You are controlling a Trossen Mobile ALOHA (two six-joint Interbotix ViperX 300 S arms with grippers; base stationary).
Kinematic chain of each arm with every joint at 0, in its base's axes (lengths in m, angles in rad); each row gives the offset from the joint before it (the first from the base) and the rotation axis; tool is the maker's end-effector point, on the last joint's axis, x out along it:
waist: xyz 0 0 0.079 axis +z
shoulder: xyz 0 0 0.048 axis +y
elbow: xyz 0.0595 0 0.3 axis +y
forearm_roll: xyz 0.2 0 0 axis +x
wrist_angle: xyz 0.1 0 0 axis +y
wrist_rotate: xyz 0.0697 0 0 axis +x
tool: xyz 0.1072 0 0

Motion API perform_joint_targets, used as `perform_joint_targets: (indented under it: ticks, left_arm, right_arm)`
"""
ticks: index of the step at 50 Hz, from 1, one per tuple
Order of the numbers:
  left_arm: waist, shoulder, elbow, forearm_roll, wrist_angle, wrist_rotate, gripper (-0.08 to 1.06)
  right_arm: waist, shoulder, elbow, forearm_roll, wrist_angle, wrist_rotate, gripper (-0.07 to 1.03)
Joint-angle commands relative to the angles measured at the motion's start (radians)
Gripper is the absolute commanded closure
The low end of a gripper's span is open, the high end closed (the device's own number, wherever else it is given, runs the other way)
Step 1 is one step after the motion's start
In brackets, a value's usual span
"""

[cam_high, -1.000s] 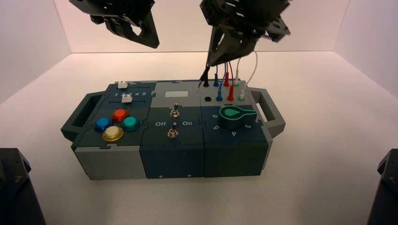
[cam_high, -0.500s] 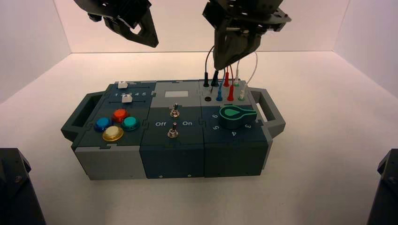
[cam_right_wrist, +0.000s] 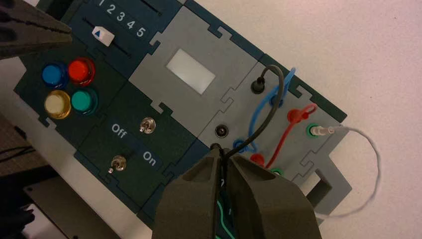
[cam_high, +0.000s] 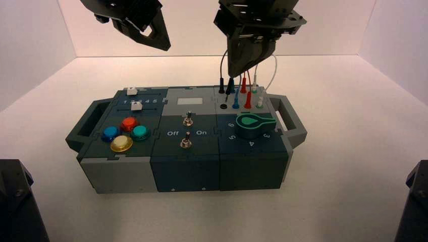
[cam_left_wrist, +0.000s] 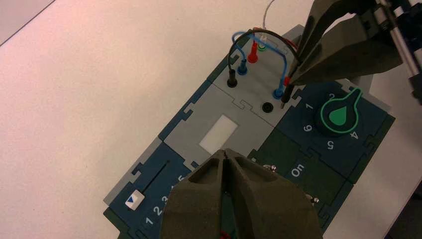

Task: Insert the black wire.

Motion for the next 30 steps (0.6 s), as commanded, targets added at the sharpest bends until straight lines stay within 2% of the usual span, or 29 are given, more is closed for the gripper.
perform_joint_targets:
  ticks: [1, 30]
  left_arm:
    - [-0.003, -0.006, -0.031, 0.002, -0.011, 0.006, 1.01]
    - [-0.003, -0.009, -0.031, 0.002, -0.011, 0.015, 1.01]
  right_arm:
    - [0.003, 0.011, -0.04, -0.002, -0.009, -0.002, 0.99]
    - [0.006, 0.1, -0.094, -0.052, -0.008, 0.005, 0.98]
